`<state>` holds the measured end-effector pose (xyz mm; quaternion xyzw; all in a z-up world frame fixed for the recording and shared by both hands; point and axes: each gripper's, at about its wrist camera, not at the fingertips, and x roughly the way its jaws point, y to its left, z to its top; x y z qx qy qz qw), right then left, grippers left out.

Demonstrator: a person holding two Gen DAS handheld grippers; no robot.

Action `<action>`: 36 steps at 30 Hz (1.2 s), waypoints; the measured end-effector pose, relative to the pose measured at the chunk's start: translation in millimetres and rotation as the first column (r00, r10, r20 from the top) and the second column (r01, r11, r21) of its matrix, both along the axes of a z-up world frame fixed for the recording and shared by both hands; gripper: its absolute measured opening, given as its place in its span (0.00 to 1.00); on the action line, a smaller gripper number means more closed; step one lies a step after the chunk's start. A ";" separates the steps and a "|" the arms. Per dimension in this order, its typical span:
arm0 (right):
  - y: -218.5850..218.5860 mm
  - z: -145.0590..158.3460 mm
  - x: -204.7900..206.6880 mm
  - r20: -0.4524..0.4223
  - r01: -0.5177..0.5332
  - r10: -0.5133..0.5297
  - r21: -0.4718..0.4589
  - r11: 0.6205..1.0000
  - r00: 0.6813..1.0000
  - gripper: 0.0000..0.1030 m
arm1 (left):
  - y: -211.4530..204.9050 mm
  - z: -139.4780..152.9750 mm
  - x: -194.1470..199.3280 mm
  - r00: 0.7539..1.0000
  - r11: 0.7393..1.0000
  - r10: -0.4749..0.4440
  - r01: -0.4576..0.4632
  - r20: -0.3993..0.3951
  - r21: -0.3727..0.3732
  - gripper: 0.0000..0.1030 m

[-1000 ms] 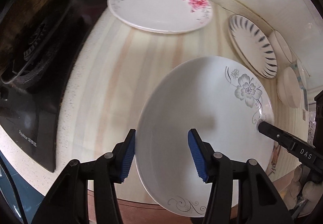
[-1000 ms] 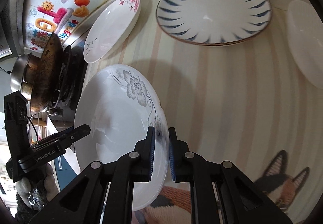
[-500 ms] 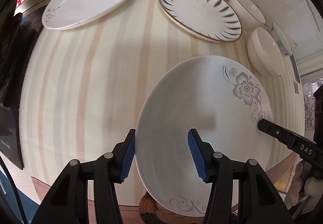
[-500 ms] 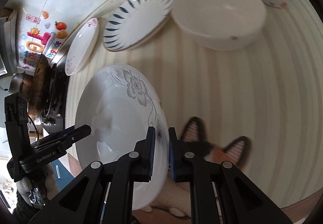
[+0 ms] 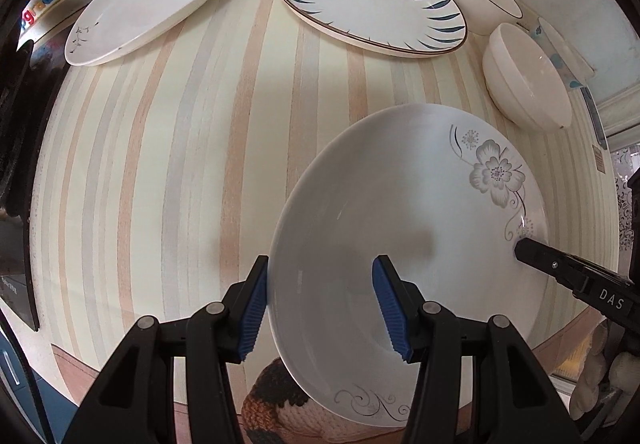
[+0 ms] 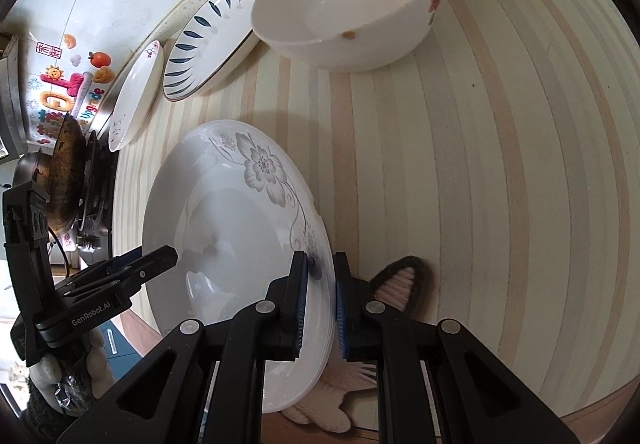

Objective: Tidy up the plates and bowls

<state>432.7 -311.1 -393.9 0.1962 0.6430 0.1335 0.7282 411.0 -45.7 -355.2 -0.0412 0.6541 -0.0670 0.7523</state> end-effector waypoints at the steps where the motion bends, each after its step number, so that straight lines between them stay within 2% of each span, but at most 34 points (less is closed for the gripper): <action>1: -0.3 -0.9 -0.4 -0.002 -0.001 0.001 0.002 1.000 1.000 0.14 | -2.5 -0.4 1.2 1.000 1.000 0.001 -0.001 0.000 0.002 0.47; 7: -0.2 -3.8 -0.7 -0.011 0.004 -0.003 0.012 1.000 1.000 0.14 | -4.6 0.6 4.8 1.000 1.000 -0.015 0.015 0.000 0.025 0.47; 9: -0.3 -3.9 -1.0 -0.011 0.006 -0.006 0.012 1.000 1.000 0.14 | -5.7 2.2 4.3 0.999 1.000 -0.024 0.024 -0.021 0.006 0.47; 12: -1.5 0.3 -2.4 -0.020 -0.013 0.013 -0.008 1.000 1.000 0.14 | 9.5 24.4 2.9 1.000 1.000 -0.006 0.006 0.002 -0.024 0.47; 15: -9.1 25.8 -7.5 0.001 -0.024 0.024 -0.081 0.996 1.000 0.14 | 37.4 58.0 4.9 0.996 0.998 0.055 -0.053 0.066 -0.026 0.48; 17: -9.3 55.7 -8.4 0.038 -0.034 0.038 -0.106 0.994 0.999 0.15 | 58.0 73.1 15.7 0.989 0.995 0.104 -0.102 0.105 -0.017 0.48; 19: 0.2 88.0 -2.1 0.096 -0.041 0.052 -0.111 0.993 0.994 0.40 | 84.1 80.2 31.2 0.977 0.985 0.170 -0.167 0.132 -0.034 0.48; 20: 7.7 100.3 4.0 0.123 -0.041 0.056 -0.115 0.992 0.991 0.60 | 97.0 79.7 41.2 0.970 0.979 0.203 -0.200 0.136 -0.035 0.48; 21: 18.7 113.3 12.2 0.164 -0.046 0.064 -0.109 0.993 0.984 0.65 | 110.9 75.7 53.3 0.963 0.972 0.234 -0.233 0.136 -0.027 0.48; 24: 70.8 138.0 52.3 0.268 -0.136 0.144 -0.050 0.989 0.952 0.65 | 149.1 61.9 83.0 0.933 0.942 0.334 -0.334 0.132 -0.024 0.48; 27: 127.6 135.1 102.3 0.318 -0.191 0.196 -0.048 0.980 0.928 0.65 | 180.0 40.9 110.2 0.907 0.915 0.402 -0.403 0.121 -0.018 0.48; 29: 169.4 121.9 142.1 0.322 -0.220 0.227 -0.057 0.974 0.919 0.65 | 193.0 26.7 122.5 0.895 0.901 0.432 -0.434 0.107 -0.013 0.48; 32: 220.7 95.1 202.4 0.300 -0.243 0.250 -0.062 0.968 0.921 0.57 | 205.9 8.8 139.7 0.883 0.886 0.459 -0.463 0.099 0.019 0.48; 33: 234.2 86.1 218.6 0.290 -0.254 0.263 -0.069 0.965 0.920 0.49 | 209.5 3.1 144.9 0.882 0.884 0.462 -0.467 0.095 0.034 0.48; 35: 261.2 67.3 250.4 0.264 -0.261 0.274 -0.085 0.962 0.925 0.43 | 214.9 -6.1 152.5 0.876 0.876 0.473 -0.479 0.097 0.053 0.48; 36: 270.3 58.8 260.8 0.257 -0.267 0.282 -0.092 0.959 0.924 0.34 | 219.7 -6.8 153.1 0.876 0.876 0.473 -0.479 0.096 0.052 0.48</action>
